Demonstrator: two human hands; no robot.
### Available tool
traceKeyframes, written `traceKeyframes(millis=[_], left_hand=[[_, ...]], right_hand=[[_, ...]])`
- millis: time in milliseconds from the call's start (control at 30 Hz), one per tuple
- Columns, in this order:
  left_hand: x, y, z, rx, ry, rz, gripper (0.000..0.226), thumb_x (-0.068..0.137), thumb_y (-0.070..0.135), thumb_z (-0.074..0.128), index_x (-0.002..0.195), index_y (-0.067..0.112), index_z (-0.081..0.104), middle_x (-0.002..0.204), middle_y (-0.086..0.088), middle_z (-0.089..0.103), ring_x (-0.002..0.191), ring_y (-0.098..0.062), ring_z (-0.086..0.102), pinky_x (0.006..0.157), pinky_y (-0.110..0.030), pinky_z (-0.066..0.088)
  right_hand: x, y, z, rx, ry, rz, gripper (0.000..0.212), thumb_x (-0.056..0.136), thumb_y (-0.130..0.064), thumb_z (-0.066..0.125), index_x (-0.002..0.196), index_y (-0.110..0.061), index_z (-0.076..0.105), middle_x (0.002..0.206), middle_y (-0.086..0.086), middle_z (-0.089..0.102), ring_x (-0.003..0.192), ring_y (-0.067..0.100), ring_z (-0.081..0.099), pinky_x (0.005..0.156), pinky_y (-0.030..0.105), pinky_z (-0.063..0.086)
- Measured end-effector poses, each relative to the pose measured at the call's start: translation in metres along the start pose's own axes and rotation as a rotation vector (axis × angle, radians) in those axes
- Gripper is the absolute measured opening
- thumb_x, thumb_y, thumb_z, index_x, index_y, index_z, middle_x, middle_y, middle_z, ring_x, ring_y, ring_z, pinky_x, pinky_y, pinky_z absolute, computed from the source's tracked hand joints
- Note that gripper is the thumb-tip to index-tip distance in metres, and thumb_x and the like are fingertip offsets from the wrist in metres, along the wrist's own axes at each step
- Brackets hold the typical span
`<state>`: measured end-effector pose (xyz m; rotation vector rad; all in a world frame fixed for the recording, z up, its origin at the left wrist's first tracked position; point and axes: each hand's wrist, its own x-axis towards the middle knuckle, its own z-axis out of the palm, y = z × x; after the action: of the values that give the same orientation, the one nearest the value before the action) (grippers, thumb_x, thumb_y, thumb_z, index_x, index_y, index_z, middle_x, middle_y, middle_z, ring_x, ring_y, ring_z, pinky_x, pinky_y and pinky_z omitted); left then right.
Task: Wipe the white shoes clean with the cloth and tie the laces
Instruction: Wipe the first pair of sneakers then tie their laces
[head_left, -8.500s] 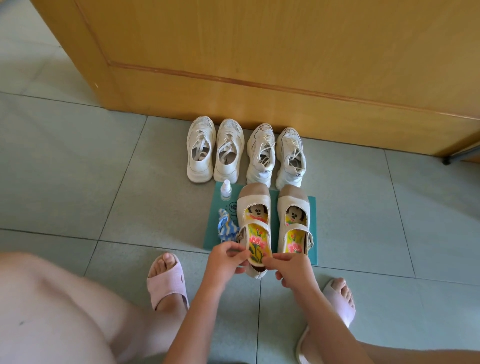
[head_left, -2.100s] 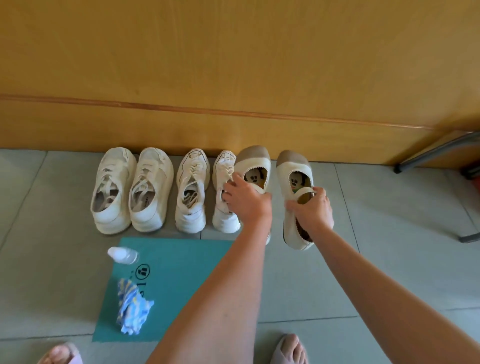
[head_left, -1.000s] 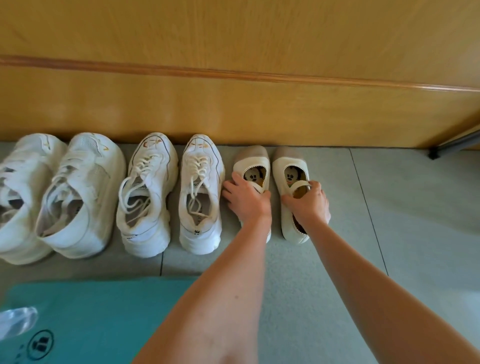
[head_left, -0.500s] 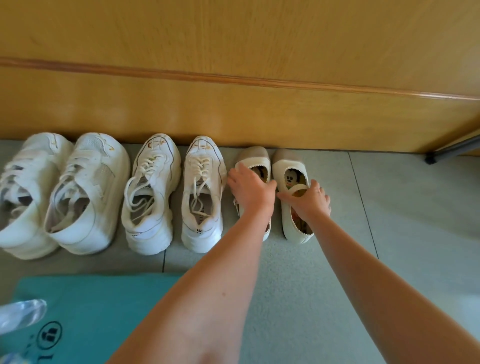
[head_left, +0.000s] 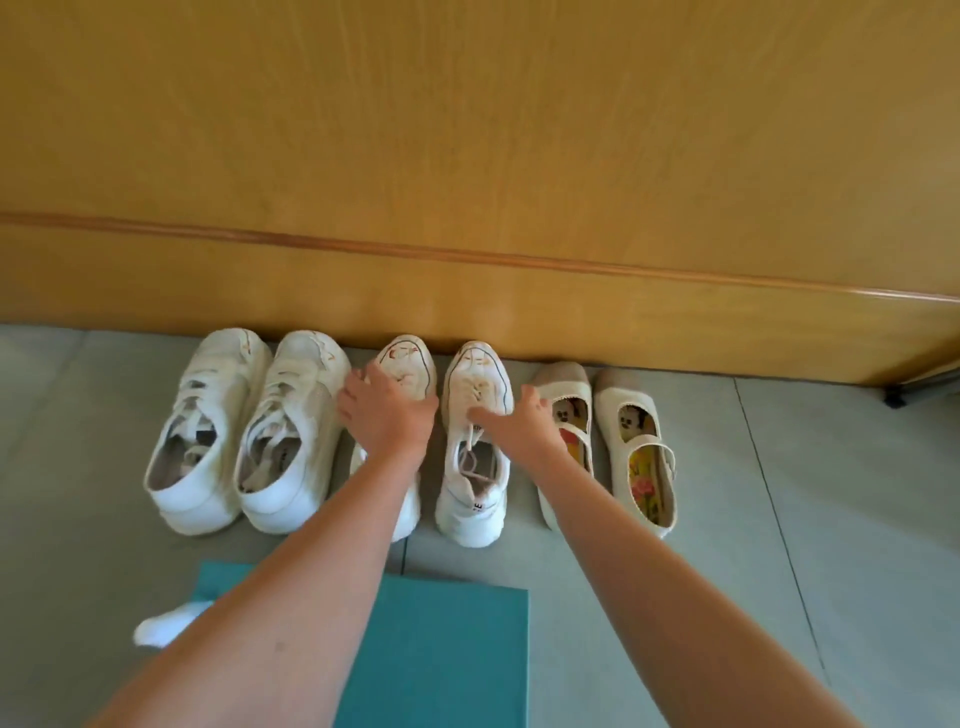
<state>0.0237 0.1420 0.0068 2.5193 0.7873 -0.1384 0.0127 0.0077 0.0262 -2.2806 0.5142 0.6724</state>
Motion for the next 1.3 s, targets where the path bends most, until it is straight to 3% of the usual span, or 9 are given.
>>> traceKeyframes(millis=[133, 267, 467, 800, 1133, 1300], left_hand=[[0.008, -0.020, 0.002, 0.014, -0.194, -0.125, 0.093, 0.071, 0.060, 0.068, 0.141, 0.010, 0.032, 0.141, -0.017, 0.038, 0.130, -0.036, 0.036, 0.106, -0.044, 0.033], [0.015, -0.018, 0.005, -0.059, -0.269, -0.195, 0.097, 0.062, 0.050, 0.080, 0.137, 0.010, 0.034, 0.135, -0.015, 0.045, 0.124, -0.034, 0.046, 0.096, -0.044, 0.044], [0.015, -0.020, 0.010, -0.075, -0.248, -0.151, 0.088, 0.067, 0.038, 0.081, 0.136, 0.012, 0.032, 0.131, -0.013, 0.049, 0.117, -0.034, 0.053, 0.086, -0.041, 0.046], [0.014, -0.028, 0.006, -0.168, -0.120, -0.092, 0.055, 0.075, 0.027, 0.072, 0.124, 0.015, 0.052, 0.114, -0.008, 0.064, 0.105, -0.029, 0.060, 0.074, -0.032, 0.043], [-0.021, -0.003, -0.056, -0.296, -0.081, 0.003, 0.061, 0.073, 0.034, 0.072, 0.129, 0.018, 0.053, 0.112, -0.004, 0.066, 0.099, -0.026, 0.062, 0.070, -0.029, 0.043], [-0.061, 0.002, -0.115, -0.321, -0.058, 0.100, 0.050, 0.073, 0.031, 0.071, 0.118, 0.016, 0.056, 0.102, -0.004, 0.067, 0.093, -0.025, 0.061, 0.067, -0.027, 0.039]], right_hand=[[0.000, -0.014, 0.033, 0.025, -0.002, 0.124, 0.094, 0.082, -0.053, 0.059, 0.147, -0.010, 0.006, 0.146, 0.012, 0.027, 0.128, 0.034, 0.040, 0.098, 0.042, 0.039], [0.002, -0.013, 0.048, 0.011, 0.043, 0.209, 0.102, 0.075, -0.058, 0.066, 0.146, -0.014, 0.006, 0.143, 0.013, 0.033, 0.123, 0.035, 0.046, 0.093, 0.043, 0.043], [0.006, -0.013, 0.057, -0.021, 0.140, 0.211, 0.093, 0.071, -0.050, 0.073, 0.136, -0.013, 0.020, 0.132, 0.011, 0.042, 0.114, 0.033, 0.054, 0.086, 0.041, 0.047], [-0.002, -0.005, 0.049, 0.011, 0.269, 0.151, 0.060, 0.080, -0.035, 0.064, 0.129, -0.016, 0.035, 0.118, 0.007, 0.057, 0.104, 0.029, 0.058, 0.081, 0.036, 0.046], [-0.066, -0.012, -0.004, -0.012, 0.307, 0.079, 0.069, 0.077, -0.037, 0.066, 0.136, -0.018, 0.034, 0.114, 0.005, 0.060, 0.101, 0.028, 0.058, 0.081, 0.036, 0.049], [-0.123, -0.027, -0.034, 0.010, 0.354, 0.033, 0.067, 0.077, -0.036, 0.065, 0.134, -0.017, 0.036, 0.114, 0.005, 0.059, 0.100, 0.028, 0.057, 0.076, 0.035, 0.045]])
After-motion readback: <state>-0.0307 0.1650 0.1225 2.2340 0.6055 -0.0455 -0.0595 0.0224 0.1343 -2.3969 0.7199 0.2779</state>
